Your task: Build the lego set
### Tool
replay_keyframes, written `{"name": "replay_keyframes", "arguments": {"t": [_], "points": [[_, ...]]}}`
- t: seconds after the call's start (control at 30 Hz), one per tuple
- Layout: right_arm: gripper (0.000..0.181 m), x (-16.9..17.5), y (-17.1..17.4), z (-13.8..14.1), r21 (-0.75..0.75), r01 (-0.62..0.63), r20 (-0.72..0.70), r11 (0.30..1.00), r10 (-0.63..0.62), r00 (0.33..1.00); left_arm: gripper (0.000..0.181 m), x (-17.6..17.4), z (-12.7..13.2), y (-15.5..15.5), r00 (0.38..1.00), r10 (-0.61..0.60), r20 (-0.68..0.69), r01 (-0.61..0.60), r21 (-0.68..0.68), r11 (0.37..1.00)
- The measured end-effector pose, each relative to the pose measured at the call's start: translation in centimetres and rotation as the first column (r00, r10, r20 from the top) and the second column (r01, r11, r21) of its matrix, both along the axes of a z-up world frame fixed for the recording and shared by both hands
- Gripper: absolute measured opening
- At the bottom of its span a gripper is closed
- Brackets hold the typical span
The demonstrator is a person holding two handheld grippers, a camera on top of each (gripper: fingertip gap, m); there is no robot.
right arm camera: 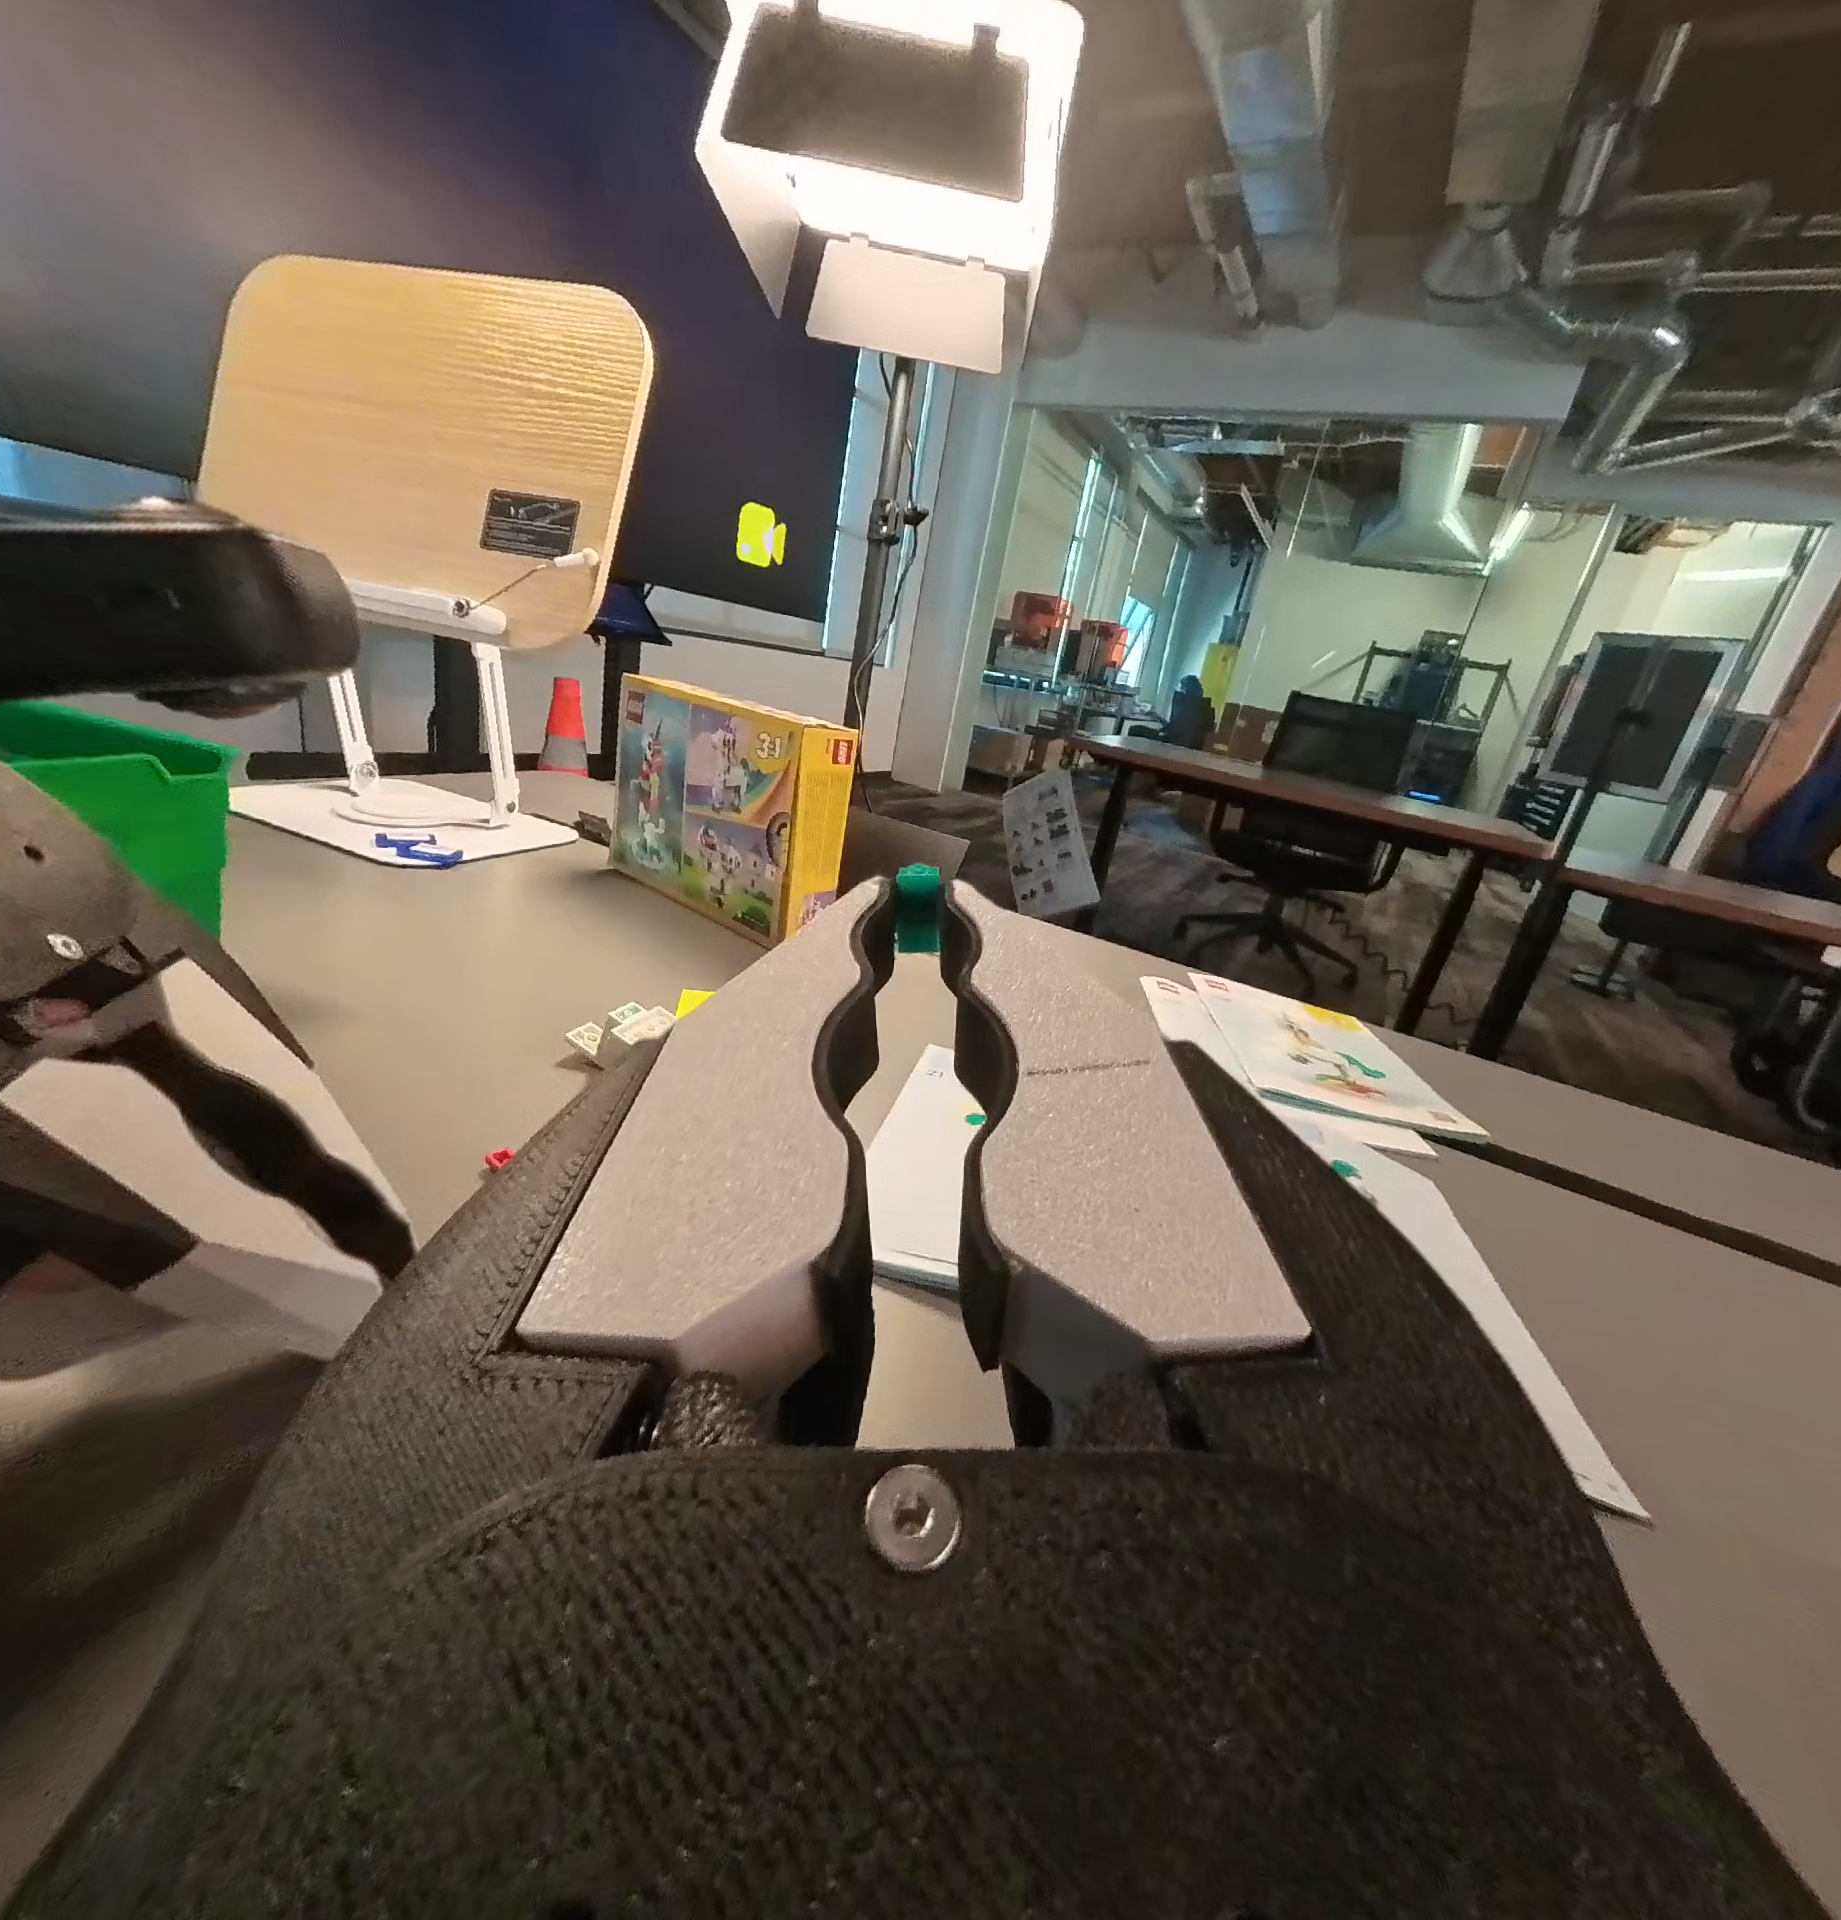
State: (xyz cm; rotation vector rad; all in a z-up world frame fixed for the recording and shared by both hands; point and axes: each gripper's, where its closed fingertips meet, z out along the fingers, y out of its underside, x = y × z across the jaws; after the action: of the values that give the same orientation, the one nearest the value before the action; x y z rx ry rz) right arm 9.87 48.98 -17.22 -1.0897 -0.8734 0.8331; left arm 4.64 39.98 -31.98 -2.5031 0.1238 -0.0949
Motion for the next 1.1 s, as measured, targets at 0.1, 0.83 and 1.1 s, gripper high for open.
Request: {"name": "replay_keyframes", "arguments": {"t": [0.1,0.83,1.1], "points": [[0.005,-0.2,0.0,-0.2,-0.006,-0.004,0.012,1.000,0.005,1.000,0.025,0.0,-0.2,0.0,1.000,0.010,0.027,-0.011,0.012,1.000],[0.005,-0.9,-0.6,-0.8,-0.016,-0.054,0.040,0.998,0.054,0.998,0.031,0.9,0.5,-1.2,0.990,-0.046,0.131,0.037,0.074,0.997],[0.005,-1.1,-0.8,-0.8,-0.002,-0.060,0.047,0.998,0.060,0.997,0.031,2.1,0.4,-1.5,0.958,-0.052,0.284,0.034,0.067,0.997]]}}
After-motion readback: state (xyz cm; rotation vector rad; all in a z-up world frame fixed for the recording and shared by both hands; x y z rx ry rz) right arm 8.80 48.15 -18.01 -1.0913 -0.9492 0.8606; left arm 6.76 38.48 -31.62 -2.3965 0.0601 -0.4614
